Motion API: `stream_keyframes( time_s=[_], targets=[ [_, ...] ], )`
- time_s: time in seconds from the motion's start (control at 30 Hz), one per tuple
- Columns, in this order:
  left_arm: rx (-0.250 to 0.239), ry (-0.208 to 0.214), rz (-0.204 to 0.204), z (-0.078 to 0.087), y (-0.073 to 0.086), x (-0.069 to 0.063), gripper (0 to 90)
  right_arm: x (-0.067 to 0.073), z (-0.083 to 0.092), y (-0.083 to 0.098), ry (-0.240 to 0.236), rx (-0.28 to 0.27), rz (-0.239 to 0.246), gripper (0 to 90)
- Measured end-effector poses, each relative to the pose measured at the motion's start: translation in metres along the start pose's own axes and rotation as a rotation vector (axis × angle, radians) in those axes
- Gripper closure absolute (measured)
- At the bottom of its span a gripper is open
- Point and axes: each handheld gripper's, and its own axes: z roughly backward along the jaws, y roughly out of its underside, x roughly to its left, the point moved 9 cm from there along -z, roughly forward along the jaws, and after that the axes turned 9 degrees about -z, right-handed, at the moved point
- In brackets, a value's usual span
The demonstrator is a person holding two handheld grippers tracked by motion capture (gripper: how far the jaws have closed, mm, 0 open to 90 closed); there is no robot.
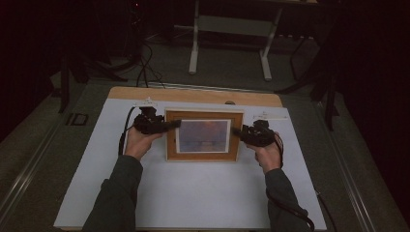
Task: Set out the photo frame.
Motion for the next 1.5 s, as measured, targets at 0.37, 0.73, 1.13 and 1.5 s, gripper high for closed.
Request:
stream_keyframes(
  time_s=[0.37,0.73,1.13,1.5],
  targets=[
    [-0.001,-0.002,0.013,-0.001,0.000,-0.001,54.7,0.000,0.001,0.001,-0.007,0.000,-0.001,60.8],
    [-0.006,0.006,0.027,-0.002,0.000,-0.001,52.4,-0.001,0.002,0.001,-0.021,-0.005,-0.002,61.3],
    [0.000,-0.013,0.027,0.004,0.003,0.000,50.0,-0.001,0.006,0.002,-0.023,-0.007,0.007,61.1],
    [-0.012,-0.012,0.038,0.017,0.009,0.002,49.1,-0.009,0.012,0.007,-0.024,0.022,0.017,58.4]
  ],
)
